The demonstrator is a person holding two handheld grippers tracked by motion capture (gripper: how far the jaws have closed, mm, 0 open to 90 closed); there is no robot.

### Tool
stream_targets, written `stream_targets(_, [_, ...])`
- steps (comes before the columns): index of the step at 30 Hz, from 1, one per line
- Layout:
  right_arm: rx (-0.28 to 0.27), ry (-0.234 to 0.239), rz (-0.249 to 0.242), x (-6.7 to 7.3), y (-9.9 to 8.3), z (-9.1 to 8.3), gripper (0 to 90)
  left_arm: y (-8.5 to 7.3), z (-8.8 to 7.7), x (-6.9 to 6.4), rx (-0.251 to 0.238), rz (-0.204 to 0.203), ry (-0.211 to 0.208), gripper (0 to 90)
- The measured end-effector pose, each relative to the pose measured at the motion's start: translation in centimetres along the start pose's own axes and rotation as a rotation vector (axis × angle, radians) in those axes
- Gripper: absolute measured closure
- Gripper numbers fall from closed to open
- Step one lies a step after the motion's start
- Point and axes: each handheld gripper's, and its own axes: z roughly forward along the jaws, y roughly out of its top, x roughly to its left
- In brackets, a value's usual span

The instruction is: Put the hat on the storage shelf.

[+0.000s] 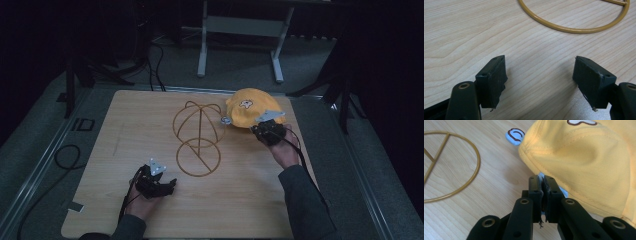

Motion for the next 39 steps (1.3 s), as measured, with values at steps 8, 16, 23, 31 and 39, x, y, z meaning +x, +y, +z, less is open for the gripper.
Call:
stream_targets(8, [-0.011,-0.004,-0.002,-0.6,1.2,-1.1,85.9,0.0,0.0,0.0,0.001,0.0,-0.001,27.3])
stream_targets(16, [-0.037,-0.01,0.005,-1.0,2.0,-2.0,85.9,0.0,0.0,0.0,0.0,0.0,-0.001,27.3])
stream_targets(23, [-0.064,-0.029,0.022,-2.1,2.8,-3.5,85.9,0.0,0.0,0.0,0.0,0.001,0.0,27.3])
stream_targets(31, [-0.058,-0.039,0.029,-2.9,2.8,-4.6,85.9,0.0,0.0,0.0,-0.001,0.002,0.0,27.2])
stream_targets(39, [-0.023,0.005,0.004,-3.0,2.8,-4.7,77.5,0.0,0.0,0.0,-0.001,0.002,0.001,27.2])
